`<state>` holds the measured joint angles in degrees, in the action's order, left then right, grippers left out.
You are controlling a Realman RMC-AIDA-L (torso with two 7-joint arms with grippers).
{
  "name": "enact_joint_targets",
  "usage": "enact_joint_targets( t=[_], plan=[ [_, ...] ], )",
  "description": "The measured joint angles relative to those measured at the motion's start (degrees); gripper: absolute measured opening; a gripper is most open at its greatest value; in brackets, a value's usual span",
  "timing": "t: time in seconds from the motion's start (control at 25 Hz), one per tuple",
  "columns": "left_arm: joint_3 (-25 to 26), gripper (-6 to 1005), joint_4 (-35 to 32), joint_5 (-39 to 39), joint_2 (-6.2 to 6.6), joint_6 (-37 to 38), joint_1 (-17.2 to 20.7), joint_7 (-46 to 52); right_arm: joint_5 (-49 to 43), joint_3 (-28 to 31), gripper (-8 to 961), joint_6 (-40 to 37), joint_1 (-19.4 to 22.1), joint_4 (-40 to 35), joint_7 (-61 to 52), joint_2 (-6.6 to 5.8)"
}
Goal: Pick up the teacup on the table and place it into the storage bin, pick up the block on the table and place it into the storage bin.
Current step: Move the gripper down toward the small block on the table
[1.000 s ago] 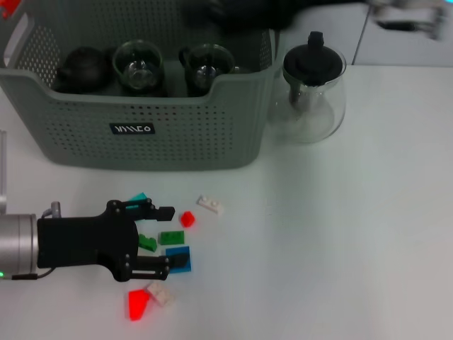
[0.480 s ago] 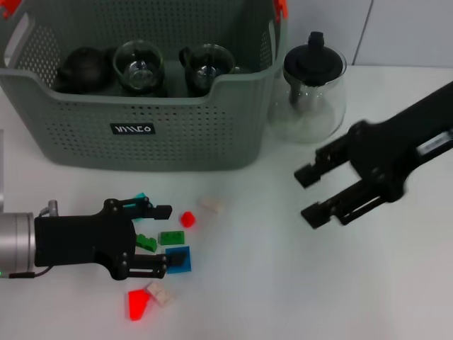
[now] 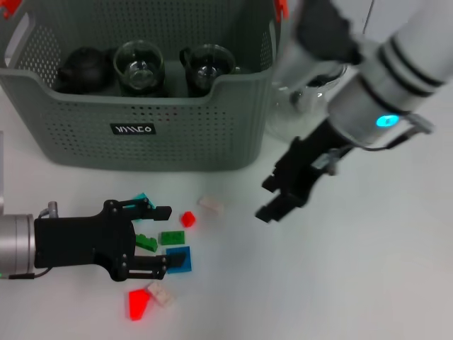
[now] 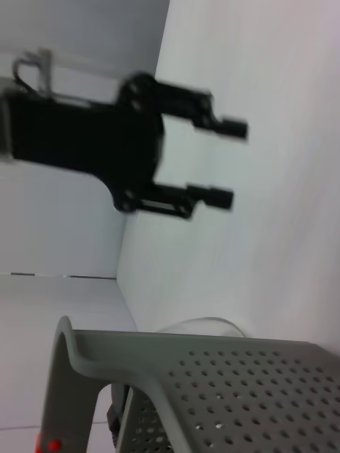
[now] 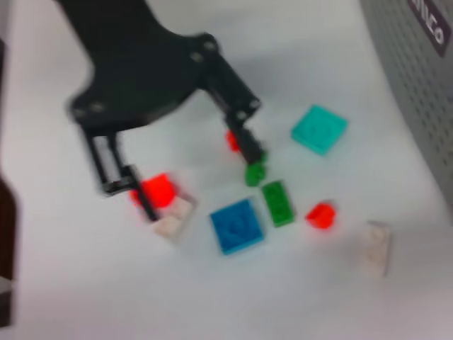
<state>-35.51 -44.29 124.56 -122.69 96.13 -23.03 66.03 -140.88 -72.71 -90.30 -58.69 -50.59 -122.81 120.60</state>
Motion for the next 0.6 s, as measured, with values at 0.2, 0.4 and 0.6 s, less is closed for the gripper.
enact_joint_targets(
  t=[0.2, 0.4, 0.6],
  plan=[
    [0.0, 811, 0.0, -0.2, -0.24, -0.1, 0.3, -0.2, 1.3, -8.4, 633, 11.1, -1.2, 3.8, -3.0, 0.36],
    [0.0, 811, 0.0, -0.3, -0.28, -0.2, 0.4, -0.3, 5.2, -15.2, 606, 18.8, -1.5, 6.1, -5.0, 0.29],
    [0.0, 812, 0.1, -0.3, -0.35, -0.2, 0.4, -0.3, 8.8, -20.3, 605, 24.9, -1.8, 8.8, -5.6, 0.38]
  ],
)
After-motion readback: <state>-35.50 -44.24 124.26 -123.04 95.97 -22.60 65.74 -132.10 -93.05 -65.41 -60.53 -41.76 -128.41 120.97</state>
